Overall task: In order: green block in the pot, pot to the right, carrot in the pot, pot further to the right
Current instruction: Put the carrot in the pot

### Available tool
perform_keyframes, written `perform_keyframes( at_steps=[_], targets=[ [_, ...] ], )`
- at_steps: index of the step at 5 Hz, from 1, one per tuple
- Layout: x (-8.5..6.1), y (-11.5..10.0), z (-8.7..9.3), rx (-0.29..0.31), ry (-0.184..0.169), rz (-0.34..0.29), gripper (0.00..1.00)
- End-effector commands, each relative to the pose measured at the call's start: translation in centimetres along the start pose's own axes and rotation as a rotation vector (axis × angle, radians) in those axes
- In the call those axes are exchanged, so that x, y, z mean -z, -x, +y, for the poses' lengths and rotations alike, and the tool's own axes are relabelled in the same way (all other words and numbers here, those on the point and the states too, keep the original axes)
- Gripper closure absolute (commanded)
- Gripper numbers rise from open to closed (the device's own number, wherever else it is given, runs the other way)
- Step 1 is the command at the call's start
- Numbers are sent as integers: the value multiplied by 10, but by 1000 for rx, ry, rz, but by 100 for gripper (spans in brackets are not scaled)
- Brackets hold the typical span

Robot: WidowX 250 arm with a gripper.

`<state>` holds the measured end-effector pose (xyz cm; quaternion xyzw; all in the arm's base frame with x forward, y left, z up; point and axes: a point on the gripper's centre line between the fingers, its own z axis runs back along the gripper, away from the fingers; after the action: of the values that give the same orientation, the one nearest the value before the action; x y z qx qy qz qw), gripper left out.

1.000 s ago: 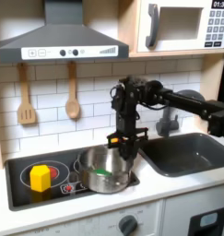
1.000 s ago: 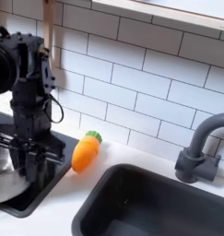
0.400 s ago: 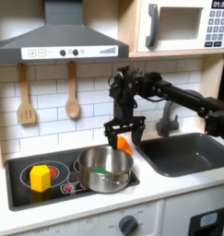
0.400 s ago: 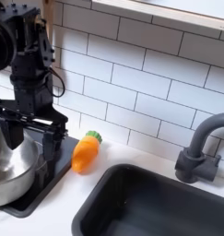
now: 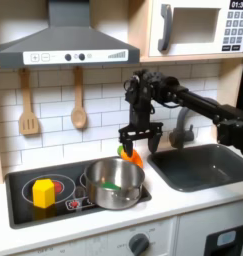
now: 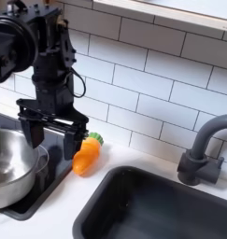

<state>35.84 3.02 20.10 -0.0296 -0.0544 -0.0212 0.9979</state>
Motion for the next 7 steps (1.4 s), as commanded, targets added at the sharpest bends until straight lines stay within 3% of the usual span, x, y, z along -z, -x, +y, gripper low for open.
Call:
perform_keyframes(
  at_steps=[1, 4, 7],
  targets=[
    [13, -16, -6, 12, -2, 7, 0],
    [25, -45, -9, 19, 2, 3, 0],
    [49, -50, -6, 18, 0, 52, 0]
  ],
)
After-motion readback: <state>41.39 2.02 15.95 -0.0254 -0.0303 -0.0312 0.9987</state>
